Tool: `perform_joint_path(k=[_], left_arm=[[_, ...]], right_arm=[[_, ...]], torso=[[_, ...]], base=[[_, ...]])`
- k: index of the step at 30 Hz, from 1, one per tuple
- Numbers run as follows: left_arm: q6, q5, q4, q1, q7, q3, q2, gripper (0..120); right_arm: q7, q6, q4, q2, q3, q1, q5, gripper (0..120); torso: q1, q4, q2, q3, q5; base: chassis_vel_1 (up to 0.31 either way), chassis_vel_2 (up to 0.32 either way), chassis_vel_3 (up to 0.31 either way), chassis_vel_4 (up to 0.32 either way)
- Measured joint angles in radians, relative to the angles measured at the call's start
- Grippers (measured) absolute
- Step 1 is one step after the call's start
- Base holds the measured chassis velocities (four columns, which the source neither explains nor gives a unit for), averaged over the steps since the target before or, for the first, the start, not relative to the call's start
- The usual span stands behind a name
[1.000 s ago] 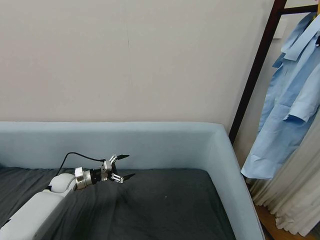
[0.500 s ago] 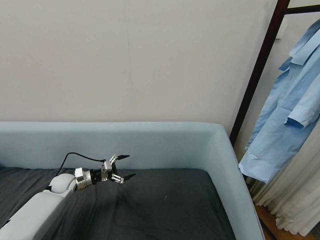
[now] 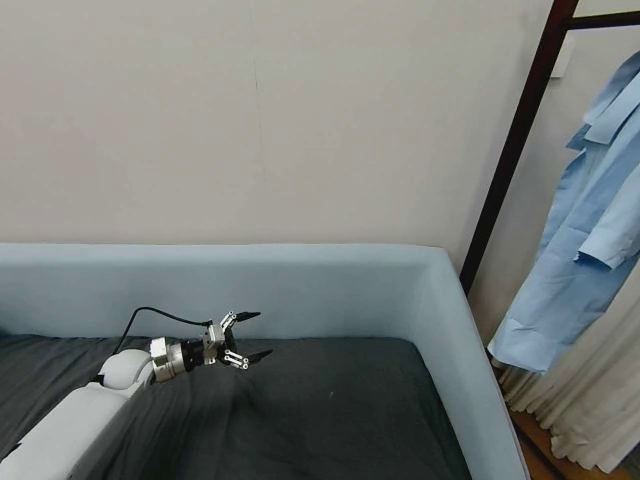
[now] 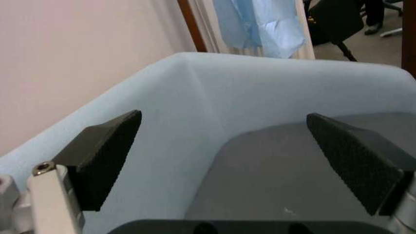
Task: Pick up the clothes from the sofa and hang them on the clothes hanger.
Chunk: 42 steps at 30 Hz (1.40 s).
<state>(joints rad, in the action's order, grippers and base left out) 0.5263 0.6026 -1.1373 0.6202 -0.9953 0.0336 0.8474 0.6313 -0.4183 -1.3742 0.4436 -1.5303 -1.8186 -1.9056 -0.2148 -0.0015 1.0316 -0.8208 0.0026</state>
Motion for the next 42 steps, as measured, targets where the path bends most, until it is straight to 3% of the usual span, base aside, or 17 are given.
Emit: perform_joint_path(k=[6,10,11,13,15,19,21,24,26,29,31,32,35,36,40,41,42], left_arm=[[0.000,0.000,-0.001,-0.003,0.000,0.000,-0.001,100],[-0.003,0.000,-0.008,-0.007,0.001,-0.005,0.005,100],[-0.003,0.000,-0.008,-0.007,0.001,-0.005,0.005,100],[-0.005,0.000,-0.014,-0.004,0.001,-0.004,0.008,100],[-0.005,0.000,-0.017,0.003,0.002,0.001,0.010,100],[-0.006,0.004,-0.029,0.014,0.010,0.010,0.010,100],[-0.015,0.036,-0.063,0.030,0.030,0.029,0.005,100],[-0.025,0.072,-0.095,0.048,0.052,0.046,-0.001,100],[-0.041,0.117,-0.142,0.089,0.116,0.083,-0.010,100],[-0.047,0.128,-0.163,0.121,0.161,0.119,-0.011,100],[-0.058,0.153,-0.205,0.192,0.246,0.206,-0.006,100],[-0.058,0.153,-0.205,0.192,0.246,0.206,-0.006,100],[-0.127,0.173,-0.377,0.376,0.486,0.372,0.037,100],[-0.127,0.173,-0.377,0.376,0.486,0.372,0.037,100],[-0.240,0.100,-0.618,0.618,0.812,0.483,0.154,100],[-0.240,0.100,-0.618,0.618,0.812,0.483,0.154,100],[-0.239,0.047,-0.653,0.658,0.877,0.487,0.192,100]], right_arm=[[-0.141,0.052,-0.106,-0.064,0.129,0.125,0.052,38],[-0.268,0.087,-0.275,-0.155,0.387,0.375,0.102,56],[-0.268,0.087,-0.275,-0.155,0.387,0.375,0.102,56],[-0.316,0.093,-0.370,-0.204,0.519,0.510,0.142,67],[-0.304,0.093,-0.458,-0.241,0.560,0.569,0.159,75],[-0.261,0.112,-0.556,-0.285,0.566,0.600,0.201,86],[-0.255,0.161,-0.644,-0.343,0.567,0.618,0.284,97],[-0.260,0.206,-0.701,-0.407,0.568,0.618,0.368,99],[-0.309,0.266,-0.760,-0.519,0.575,0.602,0.494,100],[-0.343,0.299,-0.787,-0.593,0.586,0.588,0.572,100],[-0.389,0.348,-0.827,-0.721,0.627,0.562,0.711,100],[-0.389,0.348,-0.827,-0.721,0.627,0.562,0.711,100],[-0.491,0.432,-0.841,-0.967,0.746,0.512,0.957,100],[-0.491,0.432,-0.841,-0.967,0.746,0.512,0.957,100],[-0.584,0.553,-0.768,-1.220,0.875,0.468,1.253,100],[-0.584,0.553,-0.768,-1.220,0.875,0.468,1.253,100],[-0.606,0.586,-0.740,-1.272,0.890,0.452,1.299,100]], torso=[[0.000,0.0001,0.000,0.000,-0.0002],[0.000,-0.0002,0.000,0.000,-0.0005],[0.000,-0.0002,0.000,0.000,-0.0005],[0.000,-0.0005,0.000,0.000,0.0011],[0.000,-0.0004,0.000,0.000,-0.0006],[0.000,0.0003,0.000,0.000,-0.0001],[0.000,0.0005,0.000,0.000,-0.0010],[0.000,0.0001,0.000,0.000,-0.0007],[0.000,-0.0002,0.000,0.000,0.0002],[0.000,-0.0004,0.000,0.000,0.0000],[0.000,-0.0001,0.000,0.000,0.0004],[0.000,-0.0001,0.000,0.000,0.0004],[0.000,0.0002,0.000,0.000,0.0003],[0.000,0.0002,0.000,0.000,0.0003],[0.000,0.0007,0.000,0.000,-0.0002],[0.000,0.0007,0.000,0.000,-0.0002],[0.000,0.0008,0.000,0.000,0.0001]], base=[[0.000,0.000,0.000,0.000],[0.000,0.000,0.000,0.000],[0.000,0.000,0.000,0.000],[0.000,0.000,0.000,0.000],[0.000,0.000,0.000,0.000],[0.000,0.000,0.000,0.000],[0.000,0.000,0.000,0.000],[0.000,0.000,0.000,0.000],[0.000,0.000,0.000,0.000],[0.000,0.000,0.000,0.000],[0.000,0.000,0.000,0.000],[0.000,0.000,0.000,0.000],[0.000,0.000,0.000,0.000],[0.000,0.000,0.000,0.000],[0.000,0.000,0.000,0.000],[0.000,0.000,0.000,0.000],[0.000,0.000,0.000,0.000]])
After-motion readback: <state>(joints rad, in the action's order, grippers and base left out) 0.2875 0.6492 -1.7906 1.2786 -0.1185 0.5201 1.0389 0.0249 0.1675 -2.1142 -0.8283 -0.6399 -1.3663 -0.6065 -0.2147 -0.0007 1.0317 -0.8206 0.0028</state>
